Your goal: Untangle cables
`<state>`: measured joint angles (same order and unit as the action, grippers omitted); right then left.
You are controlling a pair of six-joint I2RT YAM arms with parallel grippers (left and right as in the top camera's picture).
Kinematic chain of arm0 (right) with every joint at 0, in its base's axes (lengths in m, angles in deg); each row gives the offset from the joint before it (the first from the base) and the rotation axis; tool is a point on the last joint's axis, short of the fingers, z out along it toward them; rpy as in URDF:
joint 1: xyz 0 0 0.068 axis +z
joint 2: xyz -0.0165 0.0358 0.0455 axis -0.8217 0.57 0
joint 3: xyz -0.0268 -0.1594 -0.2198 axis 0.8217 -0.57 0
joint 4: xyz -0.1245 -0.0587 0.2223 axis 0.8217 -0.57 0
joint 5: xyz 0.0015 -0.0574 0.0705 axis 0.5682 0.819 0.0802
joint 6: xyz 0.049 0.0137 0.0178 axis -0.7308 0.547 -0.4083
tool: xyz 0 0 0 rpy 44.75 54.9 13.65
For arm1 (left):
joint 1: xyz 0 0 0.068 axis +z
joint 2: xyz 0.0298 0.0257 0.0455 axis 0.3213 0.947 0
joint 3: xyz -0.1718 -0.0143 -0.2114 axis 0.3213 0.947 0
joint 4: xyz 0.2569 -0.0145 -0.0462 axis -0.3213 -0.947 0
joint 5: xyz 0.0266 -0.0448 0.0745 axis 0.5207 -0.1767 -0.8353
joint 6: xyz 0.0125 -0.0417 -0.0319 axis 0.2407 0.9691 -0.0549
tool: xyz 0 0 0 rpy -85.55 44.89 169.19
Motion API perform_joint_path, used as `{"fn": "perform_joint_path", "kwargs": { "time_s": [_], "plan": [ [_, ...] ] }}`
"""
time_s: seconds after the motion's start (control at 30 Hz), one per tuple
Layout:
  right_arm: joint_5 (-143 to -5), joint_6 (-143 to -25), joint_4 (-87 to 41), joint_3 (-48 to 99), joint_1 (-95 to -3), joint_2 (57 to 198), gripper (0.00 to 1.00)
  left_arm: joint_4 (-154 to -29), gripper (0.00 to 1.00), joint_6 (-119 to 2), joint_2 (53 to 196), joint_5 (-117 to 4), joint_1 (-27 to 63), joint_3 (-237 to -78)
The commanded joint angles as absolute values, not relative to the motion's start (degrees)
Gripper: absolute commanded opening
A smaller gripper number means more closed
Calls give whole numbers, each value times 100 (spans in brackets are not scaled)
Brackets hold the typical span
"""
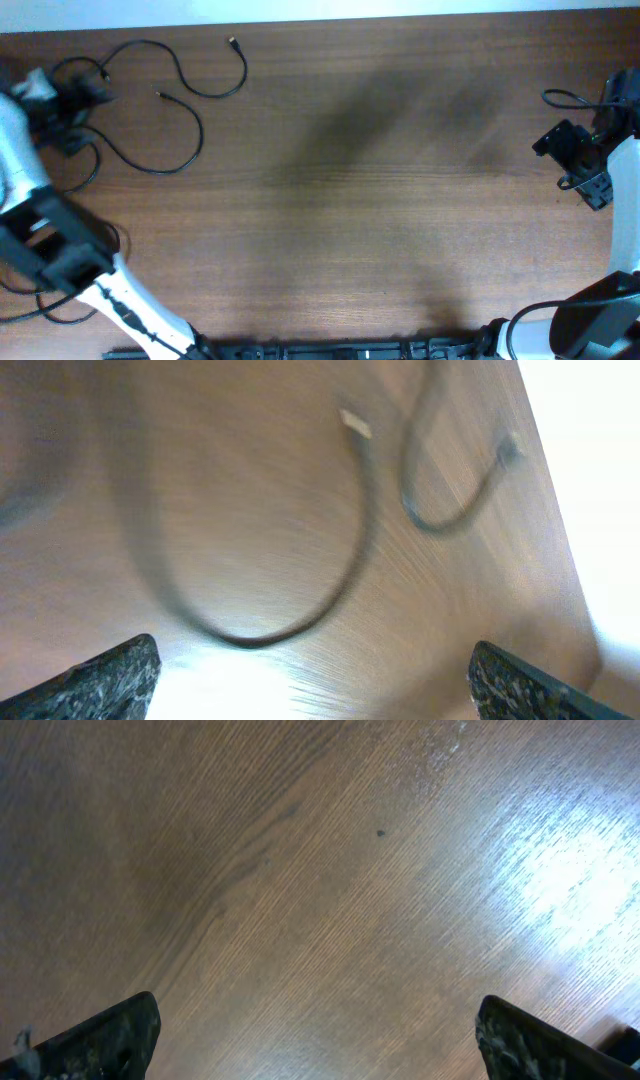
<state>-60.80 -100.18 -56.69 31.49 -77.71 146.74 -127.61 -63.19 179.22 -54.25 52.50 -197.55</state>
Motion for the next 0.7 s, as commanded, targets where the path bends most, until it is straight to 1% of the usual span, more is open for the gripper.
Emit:
{"fn": "perform_joint_path", "kwargs": {
  "time_s": [0.0,0.13,0.17,0.2,0.23,0.3,0.33,0.37,0.4,0.47,0.53,0.63,0.67],
  "plan": [
    [-6069,-10027,-5682,3175,-7777,14672,98,-12686,99,-6811,17909,-5801,3534,-19880],
    [-6071,-10031,-5634,3175,-7777,14672,99,-12673,99,-6824,17909,-6706,2000,-19880],
    [-6073,-10068,-5291,3175,-7777,14672,99,-12732,99,-7108,17907,-6714,1545,-19882],
    [-6358,-10066,-5219,3175,-7777,14672,98,-12728,99,-7192,17837,-6765,1254,-19882],
    [-6707,-10068,-5481,3175,-7777,14672,99,-12702,99,-7192,17671,-6782,1108,-19882],
    [-7662,-9902,-5689,3175,-7784,14670,99,-12717,99,-7194,16989,-6806,1053,-19882],
    [-8465,-9218,-5770,3175,-7775,14670,99,-12750,99,-7194,16556,-7038,1053,-19882],
    [-8939,-8849,-5879,3175,-7762,14620,98,-12829,99,-7194,16079,-7208,1053,-19880],
    [-8806,-8840,-6006,3175,-7697,14530,99,-12958,99,-7194,15701,-7237,1053,-19880],
    [-8714,-8468,-6283,3175,-7458,14165,99,-13215,99,-7194,15133,-7237,1053,-19873],
    [-8563,-8392,-6633,3175,-7095,13426,99,-13460,99,-7192,14681,-7512,1053,-19871],
    [-8379,-8392,-7033,3171,-6499,11756,99,-13816,99,-7194,14060,-7667,1053,-19869],
    [-8178,-8394,-7158,3169,-6175,10983,99,-13823,99,-7192,13994,-7665,1053,-19869]
  ]
}}
